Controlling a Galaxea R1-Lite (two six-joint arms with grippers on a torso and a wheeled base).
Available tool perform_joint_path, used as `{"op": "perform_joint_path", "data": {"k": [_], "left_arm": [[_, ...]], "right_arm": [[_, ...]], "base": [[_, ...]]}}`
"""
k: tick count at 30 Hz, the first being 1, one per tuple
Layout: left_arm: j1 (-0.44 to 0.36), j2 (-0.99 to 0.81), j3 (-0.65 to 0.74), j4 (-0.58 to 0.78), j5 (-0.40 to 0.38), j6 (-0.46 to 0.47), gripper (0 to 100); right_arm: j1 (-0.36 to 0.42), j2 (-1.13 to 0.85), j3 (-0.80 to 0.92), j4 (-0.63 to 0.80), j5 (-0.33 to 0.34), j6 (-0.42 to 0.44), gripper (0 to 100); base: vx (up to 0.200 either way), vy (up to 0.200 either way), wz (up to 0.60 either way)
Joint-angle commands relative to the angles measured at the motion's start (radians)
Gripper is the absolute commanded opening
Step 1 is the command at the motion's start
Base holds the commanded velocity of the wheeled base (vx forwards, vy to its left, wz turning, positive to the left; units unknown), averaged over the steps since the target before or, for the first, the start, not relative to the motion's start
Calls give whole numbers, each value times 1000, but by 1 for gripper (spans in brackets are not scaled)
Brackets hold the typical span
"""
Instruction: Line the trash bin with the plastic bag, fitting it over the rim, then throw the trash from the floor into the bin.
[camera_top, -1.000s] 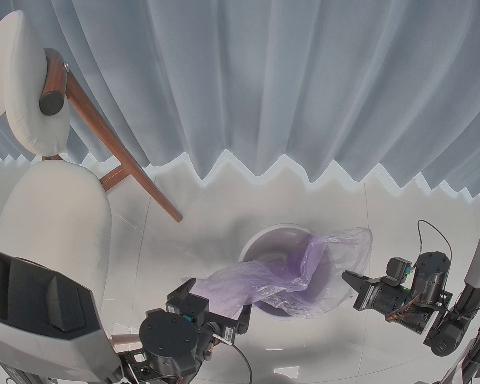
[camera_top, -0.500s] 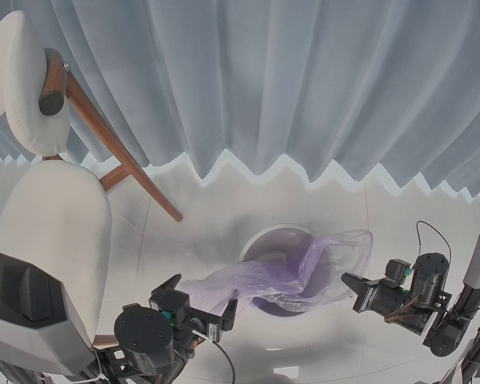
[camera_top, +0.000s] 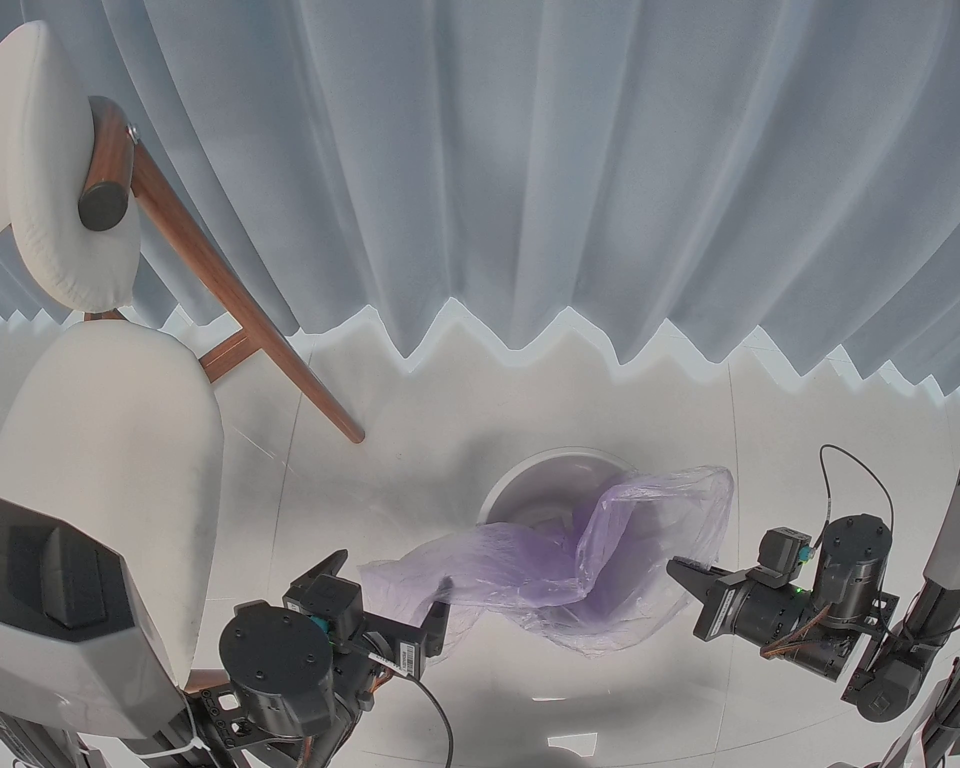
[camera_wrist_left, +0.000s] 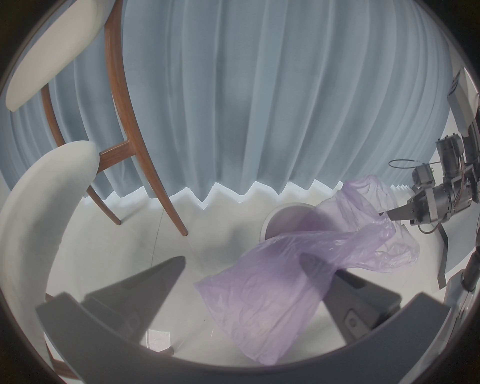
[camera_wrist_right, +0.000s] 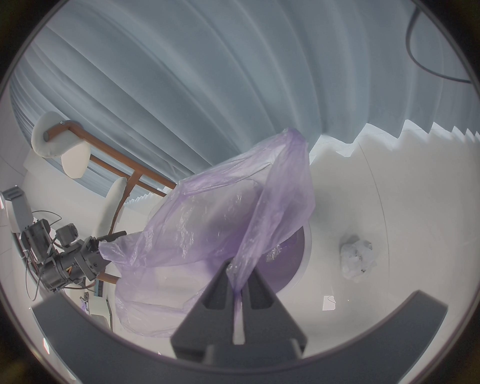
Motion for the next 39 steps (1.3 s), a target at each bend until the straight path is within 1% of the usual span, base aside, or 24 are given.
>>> {"op": "perform_joint_path", "data": {"k": [1,6,8,10,11,13,15,17,20,21,23,24,25,26,27,29,31,32,33,34,36,37,38,39], "left_arm": [[0,31,-2,-1,0,-2,0],[-8,39,-42,0,-3,-27,0],[0,34,-95,6,-26,-24,0],[8,31,-155,20,-70,-16,0],[8,31,-155,20,-70,-16,0],[8,13,-238,103,-90,-19,0],[2,-15,-278,180,-92,-25,0],[-3,-47,-356,335,-93,-64,0],[-11,-53,-468,502,-96,-169,0],[-15,-58,-531,583,-110,-215,0],[-15,-65,-586,651,-124,-251,0],[-11,-74,-663,750,-138,-284,0],[-9,-77,-697,799,-144,-300,0],[-8,-77,-700,809,-145,-303,0],[-6,-79,-766,902,-161,-343,0],[-6,-79,-829,991,-168,-384,0],[-6,-77,-865,1065,-171,-419,0],[-8,-76,-904,1163,-173,-465,0],[-8,-76,-907,1172,-173,-470,0],[-12,-73,-959,1290,-173,-522,0],[-23,-70,-1028,1398,-174,-588,0],[-23,-70,-1028,1398,-174,-588,0],[-38,-51,-1096,1476,-193,-651,0],[-46,-35,-1129,1499,-211,-674,0]], "right_arm": [[3,-8,2,-1,0,0,0],[3,-20,3,-6,0,3,0],[-2,-29,3,-9,4,6,0],[-9,-49,-10,-9,21,7,0],[-9,-49,-10,-9,21,7,0],[-34,-71,-61,3,80,7,0],[-52,-84,-93,28,98,7,0],[-88,-120,-148,140,133,9,0],[-144,-176,-216,313,201,17,0],[-178,-203,-271,402,236,17,0],[-203,-224,-325,480,261,17,0],[-241,-249,-408,605,296,15,0],[-256,-259,-448,669,311,14,0],[-258,-261,-454,680,314,14,0],[-279,-279,-530,807,349,7,0],[-295,-285,-593,899,385,-2,0],[-302,-278,-624,937,405,-22,0],[-312,-265,-647,953,417,-63,0],[-313,-261,-652,954,419,-74,0],[-339,-219,-676,953,434,-151,0],[-370,-180,-716,954,461,-235,0],[-370,-180,-716,954,461,-235,0],[-401,-153,-759,962,489,-279,0],[-407,-146,-777,964,492,-281,0]], "base": [[0,0,0],[0,0,0],[0,0,0],[0,0,0],[0,0,0],[0,0,0],[0,0,0],[0,0,0],[0,0,0],[0,0,0],[0,0,0],[0,0,0],[0,0,0],[0,0,0],[0,0,0],[0,0,0],[0,0,0],[0,0,0],[0,0,0],[0,0,0],[0,0,0],[0,0,0],[0,0,0],[0,0,0]]}}
